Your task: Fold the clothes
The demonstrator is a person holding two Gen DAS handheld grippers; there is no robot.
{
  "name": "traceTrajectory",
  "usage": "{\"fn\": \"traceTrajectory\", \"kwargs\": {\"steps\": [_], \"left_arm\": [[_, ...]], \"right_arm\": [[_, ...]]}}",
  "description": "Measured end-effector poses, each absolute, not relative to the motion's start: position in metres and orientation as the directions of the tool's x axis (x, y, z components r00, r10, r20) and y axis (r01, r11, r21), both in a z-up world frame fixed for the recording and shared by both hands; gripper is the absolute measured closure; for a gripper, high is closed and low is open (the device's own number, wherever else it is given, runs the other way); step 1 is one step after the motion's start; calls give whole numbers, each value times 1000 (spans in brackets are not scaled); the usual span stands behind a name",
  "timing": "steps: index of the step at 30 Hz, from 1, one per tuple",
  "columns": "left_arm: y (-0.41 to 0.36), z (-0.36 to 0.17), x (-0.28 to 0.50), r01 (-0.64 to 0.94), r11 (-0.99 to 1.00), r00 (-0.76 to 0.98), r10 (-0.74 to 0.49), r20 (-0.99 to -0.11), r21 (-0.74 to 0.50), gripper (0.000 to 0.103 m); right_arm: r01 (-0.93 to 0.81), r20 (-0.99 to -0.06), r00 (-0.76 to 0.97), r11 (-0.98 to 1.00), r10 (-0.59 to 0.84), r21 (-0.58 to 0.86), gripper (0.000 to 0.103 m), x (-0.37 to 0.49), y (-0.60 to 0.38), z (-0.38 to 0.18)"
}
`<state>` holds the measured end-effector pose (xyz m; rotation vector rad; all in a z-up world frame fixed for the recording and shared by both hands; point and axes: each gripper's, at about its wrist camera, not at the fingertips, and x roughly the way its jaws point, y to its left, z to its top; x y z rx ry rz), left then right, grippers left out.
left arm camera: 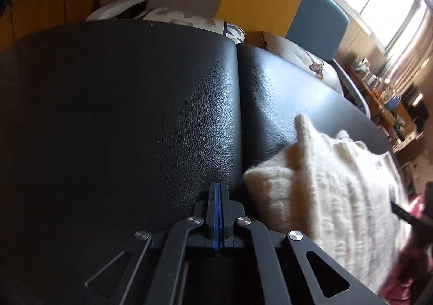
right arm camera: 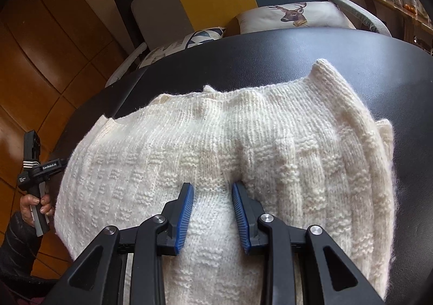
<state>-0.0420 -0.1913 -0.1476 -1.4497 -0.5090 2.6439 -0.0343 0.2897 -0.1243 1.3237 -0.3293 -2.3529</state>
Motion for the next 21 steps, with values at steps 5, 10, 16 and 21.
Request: {"fn": "traceTrajectory", "kwargs": {"steps": [5, 10, 16, 21], "left_arm": [[-205, -133, -26, 78, -842, -552, 410, -726, -534, 100], [-185, -130, -16, 14, -783, -491, 537, -686, -622, 49], [-166, -150, -16, 77, -784, -416, 537, -734, -616, 46], [-148, -158, -27, 79, -807, -443, 498, -746, -586, 61]], "right_arm": [[238, -742, -463, -874, -485, 423, 73, -35, 294, -127], [244, -733, -472, -871, -490, 425, 73, -34, 294, -127], [256, -721, -480, -866, -500, 430, 72, -32, 295, -127], [259, -710, -481, -857, -514, 445, 71, -30, 297, -128]]}}
